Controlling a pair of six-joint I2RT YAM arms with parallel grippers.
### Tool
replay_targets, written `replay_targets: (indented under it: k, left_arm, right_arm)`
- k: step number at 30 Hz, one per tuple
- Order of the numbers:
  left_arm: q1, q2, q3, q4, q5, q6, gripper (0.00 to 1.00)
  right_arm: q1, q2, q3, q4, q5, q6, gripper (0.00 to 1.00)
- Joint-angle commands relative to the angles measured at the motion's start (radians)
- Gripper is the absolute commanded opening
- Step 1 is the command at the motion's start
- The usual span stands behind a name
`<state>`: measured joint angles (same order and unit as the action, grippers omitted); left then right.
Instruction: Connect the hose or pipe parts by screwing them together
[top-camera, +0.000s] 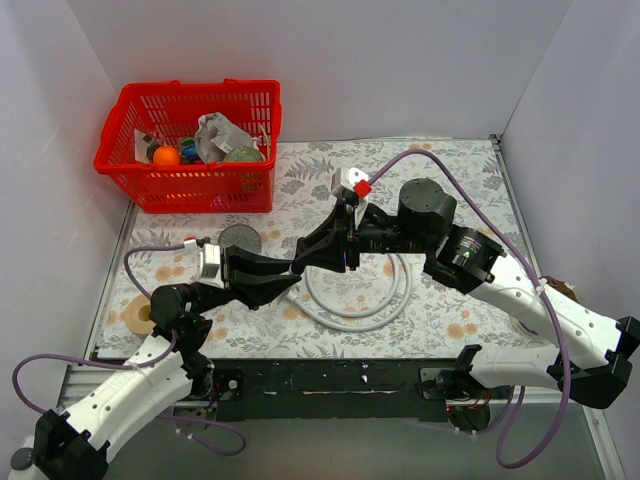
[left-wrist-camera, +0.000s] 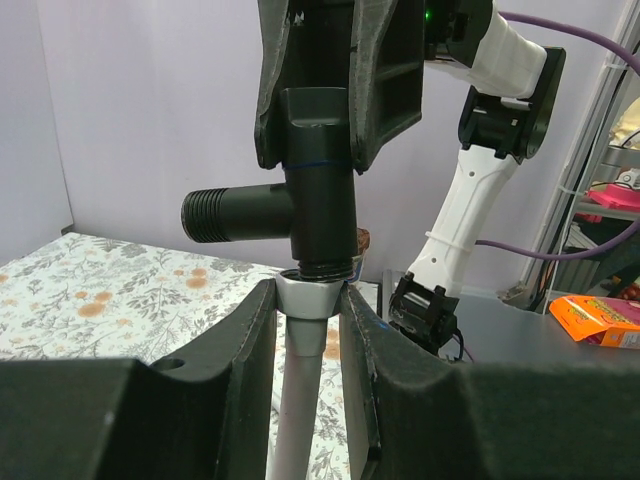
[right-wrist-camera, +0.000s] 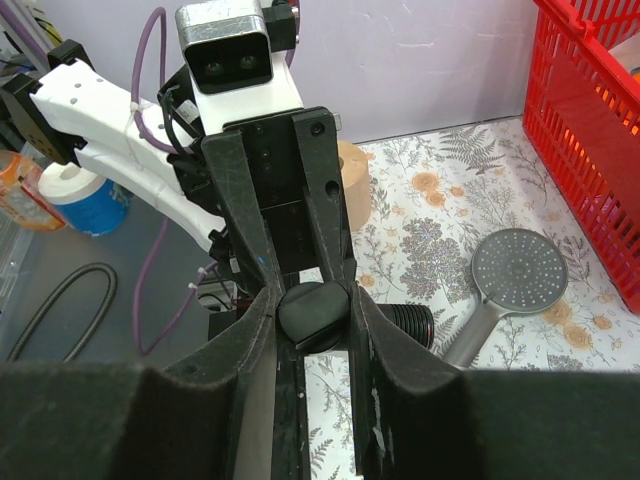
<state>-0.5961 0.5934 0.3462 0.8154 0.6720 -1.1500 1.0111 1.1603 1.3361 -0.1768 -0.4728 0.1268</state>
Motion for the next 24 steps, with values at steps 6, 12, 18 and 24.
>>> replay_targets:
  k: [6, 12, 18, 24]
  left_arm:
    - [0.013, -0.001, 0.068, 0.041, 0.008, -0.007, 0.00]
    - [0.018, 0.005, 0.080, 0.036, 0.011, -0.005, 0.00]
    - [0.025, 0.009, 0.089, 0.016, -0.023, -0.007, 0.00]
    - [0.030, 0.022, 0.093, -0.004, -0.101, -0.005, 0.00]
  right_arm:
    - [0.007, -0.019, -0.011, 0.065, 0.026, -0.024, 0.01]
    - [0.009, -0.016, -0.018, 0.056, 0.045, -0.030, 0.01]
    - [0.026, -0.005, 0.011, -0.027, 0.077, -0.072, 0.01]
    - [0.084, 0.010, 0.024, -0.065, 0.163, -0.102, 0.01]
